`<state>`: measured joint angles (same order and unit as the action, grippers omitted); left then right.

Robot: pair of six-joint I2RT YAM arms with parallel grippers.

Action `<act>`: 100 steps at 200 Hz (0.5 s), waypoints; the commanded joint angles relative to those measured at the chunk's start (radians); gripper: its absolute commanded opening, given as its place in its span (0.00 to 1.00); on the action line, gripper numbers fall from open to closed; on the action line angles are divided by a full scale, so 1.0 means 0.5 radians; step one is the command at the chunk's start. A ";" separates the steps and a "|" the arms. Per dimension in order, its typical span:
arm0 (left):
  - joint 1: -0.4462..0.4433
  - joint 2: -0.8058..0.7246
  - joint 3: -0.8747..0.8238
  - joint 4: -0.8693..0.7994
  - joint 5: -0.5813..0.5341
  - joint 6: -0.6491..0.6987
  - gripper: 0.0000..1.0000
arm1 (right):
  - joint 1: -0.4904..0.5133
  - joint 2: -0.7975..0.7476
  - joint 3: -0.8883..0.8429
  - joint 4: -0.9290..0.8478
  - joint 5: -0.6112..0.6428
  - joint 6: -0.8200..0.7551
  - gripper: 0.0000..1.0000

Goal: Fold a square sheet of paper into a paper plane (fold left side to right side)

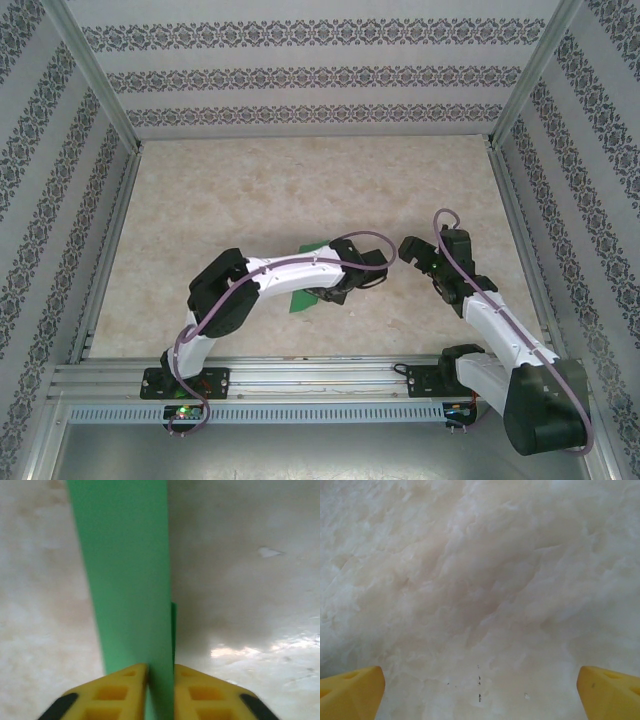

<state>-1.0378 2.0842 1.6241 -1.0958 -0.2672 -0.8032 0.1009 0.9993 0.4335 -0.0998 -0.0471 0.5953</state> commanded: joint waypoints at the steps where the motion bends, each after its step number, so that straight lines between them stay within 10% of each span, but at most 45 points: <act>1: 0.084 -0.063 -0.069 0.318 0.299 0.060 0.31 | -0.056 0.042 0.017 0.022 -0.166 -0.028 0.98; 51: 0.259 -0.241 -0.231 0.832 0.691 0.127 0.48 | -0.107 0.166 0.123 -0.025 -0.535 -0.073 0.96; 100: 0.524 -0.774 -0.748 1.339 0.764 0.169 0.50 | -0.030 0.364 0.213 0.063 -1.044 0.083 0.72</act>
<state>-0.8490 1.8378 1.3685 -0.6090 0.0761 -0.7433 0.0570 1.1328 0.4965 -0.0921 -0.3992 0.5980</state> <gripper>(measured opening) 0.495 0.765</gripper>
